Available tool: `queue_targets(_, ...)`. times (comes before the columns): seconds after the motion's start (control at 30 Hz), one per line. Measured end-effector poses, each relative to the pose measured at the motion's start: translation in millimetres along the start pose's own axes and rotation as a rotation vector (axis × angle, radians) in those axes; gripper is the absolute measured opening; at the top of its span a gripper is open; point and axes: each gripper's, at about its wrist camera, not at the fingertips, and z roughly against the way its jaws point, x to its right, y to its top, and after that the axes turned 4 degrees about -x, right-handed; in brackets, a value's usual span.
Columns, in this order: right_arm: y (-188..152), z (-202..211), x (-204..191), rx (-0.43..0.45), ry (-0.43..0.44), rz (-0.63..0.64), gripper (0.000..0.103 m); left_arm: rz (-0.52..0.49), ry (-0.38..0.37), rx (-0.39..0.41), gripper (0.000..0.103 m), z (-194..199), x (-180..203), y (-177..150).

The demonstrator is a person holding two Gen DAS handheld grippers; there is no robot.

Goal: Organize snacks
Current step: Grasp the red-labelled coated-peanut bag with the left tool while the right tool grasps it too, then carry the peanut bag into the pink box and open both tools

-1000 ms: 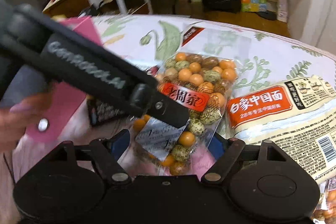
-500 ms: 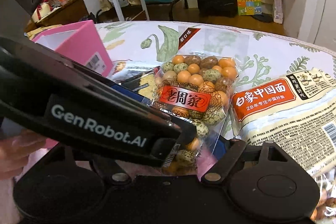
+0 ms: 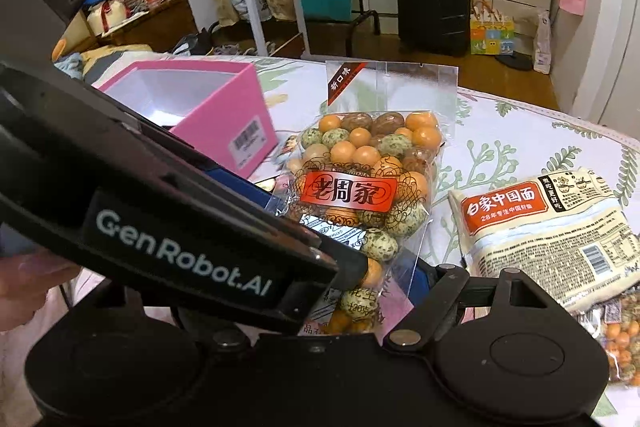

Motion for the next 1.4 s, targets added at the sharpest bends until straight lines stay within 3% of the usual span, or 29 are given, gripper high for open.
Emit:
queue_targets(0.5,-7.7,47.3,-46.1,-0.041,0.010,0.073,0.084,0.038,-0.011,0.014,0.061,61.0,9.3,-48.7)
queue_targets(0.83,12.5,80.8,-75.7,-0.042,0.130,0.136,0.075,0.085,0.014,0.060,0.061,128.2,-8.7,-71.4)
queue_targets(1.13,75.5,47.9,-128.2,-0.001,0.257,0.259,0.072,0.205,0.098,0.133,0.061,179.3,-87.5,-64.8)
queue_targets(1.23,94.8,18.9,-143.0,0.011,0.308,0.258,0.069,0.255,0.143,0.135,0.061,179.5,-122.2,-58.2)
queue_targets(1.4,118.3,-41.8,-153.3,-0.049,0.370,0.220,0.061,0.393,0.117,0.078,0.062,156.0,-196.2,-48.4)
